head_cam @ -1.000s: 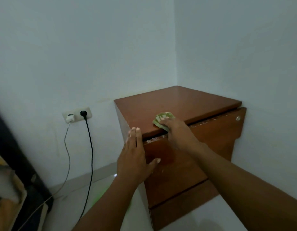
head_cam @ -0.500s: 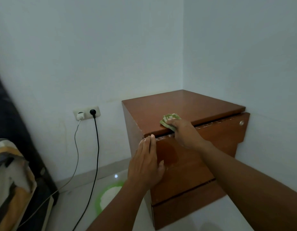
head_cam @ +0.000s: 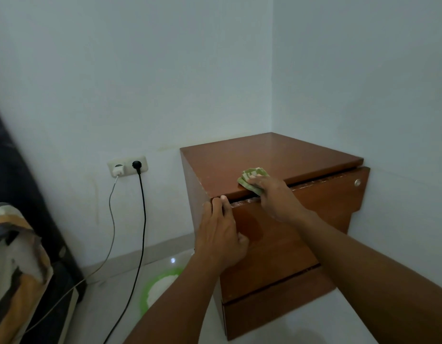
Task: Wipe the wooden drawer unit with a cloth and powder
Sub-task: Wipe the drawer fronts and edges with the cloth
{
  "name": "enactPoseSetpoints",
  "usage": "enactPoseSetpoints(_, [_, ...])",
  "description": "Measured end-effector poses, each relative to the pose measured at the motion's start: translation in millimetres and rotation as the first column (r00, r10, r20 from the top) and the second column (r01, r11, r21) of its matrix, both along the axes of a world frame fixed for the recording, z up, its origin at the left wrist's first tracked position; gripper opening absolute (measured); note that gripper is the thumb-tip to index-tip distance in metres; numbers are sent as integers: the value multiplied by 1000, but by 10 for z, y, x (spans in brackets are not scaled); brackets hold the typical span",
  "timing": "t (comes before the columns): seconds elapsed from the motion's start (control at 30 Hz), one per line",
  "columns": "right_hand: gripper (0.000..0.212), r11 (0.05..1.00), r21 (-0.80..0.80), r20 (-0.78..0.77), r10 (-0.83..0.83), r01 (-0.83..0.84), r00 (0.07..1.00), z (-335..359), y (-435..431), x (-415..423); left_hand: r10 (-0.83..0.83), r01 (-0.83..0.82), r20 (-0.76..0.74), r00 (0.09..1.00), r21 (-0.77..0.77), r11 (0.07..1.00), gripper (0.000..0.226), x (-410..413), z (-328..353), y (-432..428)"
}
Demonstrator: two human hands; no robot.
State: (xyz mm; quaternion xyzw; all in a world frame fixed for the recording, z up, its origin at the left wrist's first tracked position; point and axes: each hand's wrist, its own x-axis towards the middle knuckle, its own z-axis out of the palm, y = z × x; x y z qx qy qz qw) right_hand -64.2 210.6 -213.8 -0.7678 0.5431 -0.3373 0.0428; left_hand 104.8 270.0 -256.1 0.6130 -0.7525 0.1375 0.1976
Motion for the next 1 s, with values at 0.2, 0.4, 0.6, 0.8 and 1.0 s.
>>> enactPoseSetpoints(0.2, [48,1000,3,18,3,-4,1000,-11,40,-50,11,-12,65,998,13,1000,85,17,134,-18])
enactPoseSetpoints(0.4, [48,999,45,47,1,-3,999,-4,72,-187,16,-15,-14,1000,34,999,92,-22,104,25])
enactPoseSetpoints(0.6, [44,989,-97,83,121,-112,989,-107,473,-125,24,-28,-137,990,-31,999,94,39,41,100])
enactPoseSetpoints(0.8, [67,941,-199,-131,251,-274,959,-462,714,282,39,-49,-192,981,-47,998,84,262,129,189])
enactPoseSetpoints(1.0, [72,943,-241,-237,170,-228,956,-517,614,182,-53,51,-115,992,-25,998,83,250,238,207])
